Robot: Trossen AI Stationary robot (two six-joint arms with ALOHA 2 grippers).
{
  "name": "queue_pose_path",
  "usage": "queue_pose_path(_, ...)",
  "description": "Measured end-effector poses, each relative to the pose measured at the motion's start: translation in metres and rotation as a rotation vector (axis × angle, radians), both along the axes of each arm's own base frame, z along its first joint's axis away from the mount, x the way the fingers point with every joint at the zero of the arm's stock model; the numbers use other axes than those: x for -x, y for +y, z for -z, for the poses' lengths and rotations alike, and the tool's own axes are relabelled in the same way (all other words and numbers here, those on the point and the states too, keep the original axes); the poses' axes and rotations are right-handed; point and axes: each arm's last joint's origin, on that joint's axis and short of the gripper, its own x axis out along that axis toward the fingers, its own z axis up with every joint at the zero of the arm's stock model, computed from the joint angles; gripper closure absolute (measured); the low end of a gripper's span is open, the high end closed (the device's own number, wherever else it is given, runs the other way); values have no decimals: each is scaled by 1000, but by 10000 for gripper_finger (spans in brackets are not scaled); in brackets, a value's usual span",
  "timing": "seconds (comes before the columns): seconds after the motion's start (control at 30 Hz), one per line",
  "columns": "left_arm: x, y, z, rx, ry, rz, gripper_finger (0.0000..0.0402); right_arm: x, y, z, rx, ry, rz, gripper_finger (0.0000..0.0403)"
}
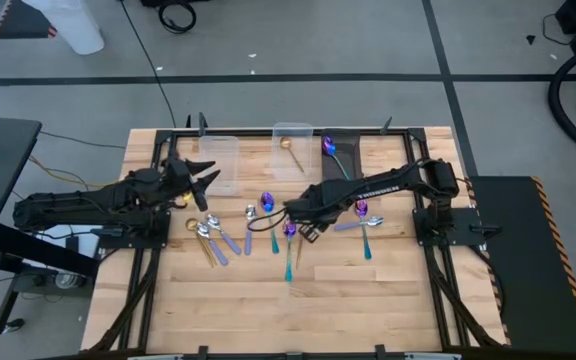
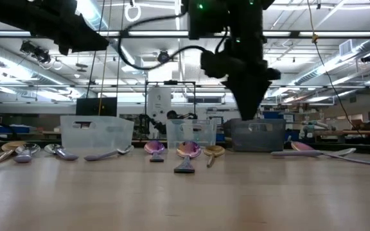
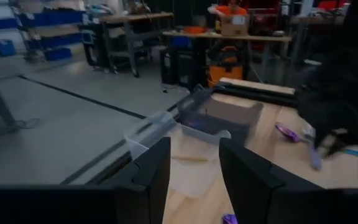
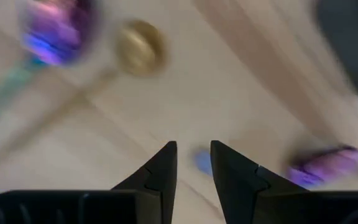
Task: Sort silverware by color (type)
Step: Put the purple spoon into the left transparent bin
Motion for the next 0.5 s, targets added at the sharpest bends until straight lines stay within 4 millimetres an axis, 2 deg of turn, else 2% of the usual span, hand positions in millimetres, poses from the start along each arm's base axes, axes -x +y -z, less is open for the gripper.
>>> queue_pose_path(0.23, -1, -5, 8, 58, 69, 189, 255, 17, -3, 7, -18, 166, -105, 298)
queue_pose_path(0.5, 0, -5, 13, 105, 104, 190, 255, 26, -1, 25, -126, 222, -381, 300)
